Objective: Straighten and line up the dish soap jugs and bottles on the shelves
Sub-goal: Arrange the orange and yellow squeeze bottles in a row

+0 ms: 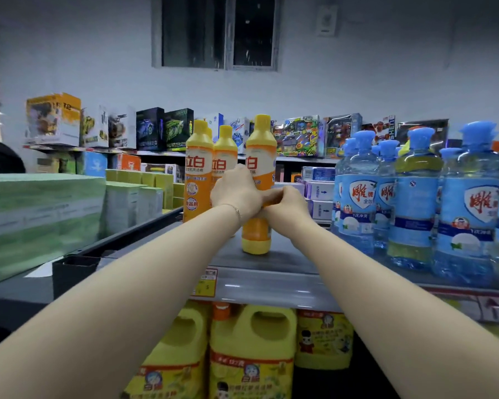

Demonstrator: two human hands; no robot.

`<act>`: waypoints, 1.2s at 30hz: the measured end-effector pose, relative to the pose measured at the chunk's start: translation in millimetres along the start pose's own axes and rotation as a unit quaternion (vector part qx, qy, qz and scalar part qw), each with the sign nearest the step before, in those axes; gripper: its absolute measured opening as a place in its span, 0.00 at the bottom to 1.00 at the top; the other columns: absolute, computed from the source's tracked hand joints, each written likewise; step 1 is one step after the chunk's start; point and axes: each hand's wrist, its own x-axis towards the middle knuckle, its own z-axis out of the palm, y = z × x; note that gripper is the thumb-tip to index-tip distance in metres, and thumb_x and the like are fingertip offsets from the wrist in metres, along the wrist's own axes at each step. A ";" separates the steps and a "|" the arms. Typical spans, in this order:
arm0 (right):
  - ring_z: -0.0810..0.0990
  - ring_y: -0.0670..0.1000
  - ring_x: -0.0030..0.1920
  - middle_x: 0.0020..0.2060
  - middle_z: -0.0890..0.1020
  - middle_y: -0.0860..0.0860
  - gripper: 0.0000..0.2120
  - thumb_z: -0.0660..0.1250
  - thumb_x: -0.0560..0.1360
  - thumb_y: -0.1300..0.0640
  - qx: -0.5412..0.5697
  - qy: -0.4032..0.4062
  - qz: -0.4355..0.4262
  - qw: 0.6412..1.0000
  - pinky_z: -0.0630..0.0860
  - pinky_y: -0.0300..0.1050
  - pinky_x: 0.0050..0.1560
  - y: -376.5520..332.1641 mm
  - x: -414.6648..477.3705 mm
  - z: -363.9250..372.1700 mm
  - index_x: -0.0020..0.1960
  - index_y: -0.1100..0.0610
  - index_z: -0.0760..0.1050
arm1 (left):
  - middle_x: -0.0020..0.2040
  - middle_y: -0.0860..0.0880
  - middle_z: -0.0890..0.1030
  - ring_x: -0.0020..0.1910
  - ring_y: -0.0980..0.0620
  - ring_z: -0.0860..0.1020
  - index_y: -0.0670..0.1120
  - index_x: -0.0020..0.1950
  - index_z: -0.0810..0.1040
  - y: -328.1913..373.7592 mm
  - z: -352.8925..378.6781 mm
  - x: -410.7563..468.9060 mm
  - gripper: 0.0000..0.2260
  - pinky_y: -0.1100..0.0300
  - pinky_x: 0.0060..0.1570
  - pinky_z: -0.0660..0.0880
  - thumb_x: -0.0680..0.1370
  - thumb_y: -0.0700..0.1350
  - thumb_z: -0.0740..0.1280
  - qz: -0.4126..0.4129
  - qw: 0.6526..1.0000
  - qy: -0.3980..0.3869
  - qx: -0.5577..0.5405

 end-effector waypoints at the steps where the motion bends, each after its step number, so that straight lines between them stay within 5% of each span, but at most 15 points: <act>1: 0.79 0.51 0.46 0.46 0.80 0.50 0.20 0.79 0.63 0.58 0.023 -0.011 0.006 1.000 0.78 0.45 0.42 -0.9 0.9 4.3 0.51 0.54 0.73 | 0.46 0.49 0.77 0.44 0.48 0.77 0.46 0.53 0.72 -5.5 -5.0 -0.5 0.30 0.56 0.39 0.75 0.67 0.70 0.69 -0.003 1.000 -0.004 -0.011; 6: 0.80 0.48 0.42 0.41 0.80 0.48 0.10 0.76 0.68 0.60 0.134 -0.066 0.011 0.989 0.75 0.39 0.38 0.2 2.1 22.3 0.44 0.52 0.75 | 0.51 0.50 0.78 0.51 0.50 0.77 0.47 0.59 0.72 -43.4 -16.9 -6.6 0.21 0.57 0.48 0.76 0.73 0.57 0.71 0.027 0.990 -0.026 -0.135; 10: 0.80 0.51 0.50 0.49 0.80 0.50 0.14 0.73 0.72 0.57 0.103 -0.080 -0.003 0.991 0.79 0.43 0.46 4.6 3.1 30.5 0.55 0.54 0.73 | 0.66 0.49 0.73 0.63 0.49 0.73 0.48 0.76 0.61 -69.6 -13.3 -20.9 0.30 0.54 0.60 0.74 0.76 0.49 0.68 0.070 0.982 -0.058 -0.168; 14: 0.80 0.49 0.47 0.48 0.80 0.48 0.18 0.74 0.70 0.46 0.039 -0.065 -0.019 0.997 0.78 0.42 0.42 7.1 1.3 32.2 0.54 0.49 0.71 | 0.70 0.52 0.68 0.69 0.49 0.69 0.55 0.79 0.44 -83.6 -10.6 -26.9 0.43 0.51 0.66 0.71 0.75 0.44 0.71 0.069 0.964 -0.157 -0.202; 17: 0.80 0.49 0.46 0.47 0.80 0.46 0.18 0.69 0.72 0.42 -0.004 -0.074 -0.031 0.997 0.80 0.47 0.48 7.8 -1.9 37.0 0.59 0.47 0.73 | 0.73 0.50 0.66 0.70 0.47 0.68 0.55 0.79 0.40 -86.1 -5.1 -25.6 0.47 0.50 0.66 0.70 0.73 0.40 0.72 0.073 0.972 -0.142 -0.175; 20: 0.81 0.53 0.50 0.53 0.81 0.50 0.20 0.67 0.75 0.46 -0.031 -0.097 -0.040 0.994 0.80 0.55 0.53 9.4 -2.2 44.8 0.65 0.51 0.72 | 0.71 0.48 0.68 0.69 0.46 0.70 0.56 0.78 0.43 -90.3 1.0 -22.8 0.45 0.49 0.64 0.71 0.74 0.38 0.72 0.077 0.981 -0.094 -0.149; 25: 0.80 0.55 0.55 0.60 0.78 0.53 0.23 0.68 0.76 0.50 -0.087 -0.121 -0.021 0.989 0.79 0.55 0.55 12.2 -1.4 47.0 0.68 0.54 0.68 | 0.70 0.44 0.66 0.68 0.44 0.69 0.50 0.77 0.51 -90.0 3.3 -20.7 0.40 0.47 0.65 0.71 0.73 0.42 0.73 0.063 0.992 -0.043 -0.097; 28: 0.80 0.52 0.50 0.52 0.80 0.51 0.18 0.67 0.75 0.47 -0.149 -0.148 -0.044 0.977 0.78 0.48 0.51 8.8 -6.2 38.4 0.61 0.55 0.75 | 0.67 0.43 0.68 0.64 0.42 0.73 0.47 0.72 0.58 -86.7 -3.1 -24.4 0.35 0.46 0.58 0.76 0.72 0.45 0.74 0.064 0.997 -0.013 -0.039; 32: 0.79 0.52 0.45 0.44 0.81 0.50 0.11 0.65 0.75 0.46 -0.273 -0.075 -0.107 0.953 0.77 0.47 0.46 3.4 -14.2 9.8 0.47 0.53 0.77 | 0.58 0.47 0.72 0.52 0.44 0.77 0.46 0.61 0.68 -72.6 -14.7 -37.0 0.20 0.47 0.47 0.79 0.74 0.49 0.71 0.134 0.990 0.034 0.011; 36: 0.79 0.56 0.44 0.42 0.82 0.51 0.09 0.62 0.75 0.49 -0.408 0.010 -0.190 0.893 0.73 0.45 0.42 -3.5 -33.1 -37.0 0.43 0.53 0.76 | 0.51 0.50 0.73 0.47 0.49 0.74 0.47 0.55 0.73 -30.6 -11.1 -45.5 0.11 0.54 0.43 0.73 0.76 0.50 0.68 0.192 0.980 -0.032 0.036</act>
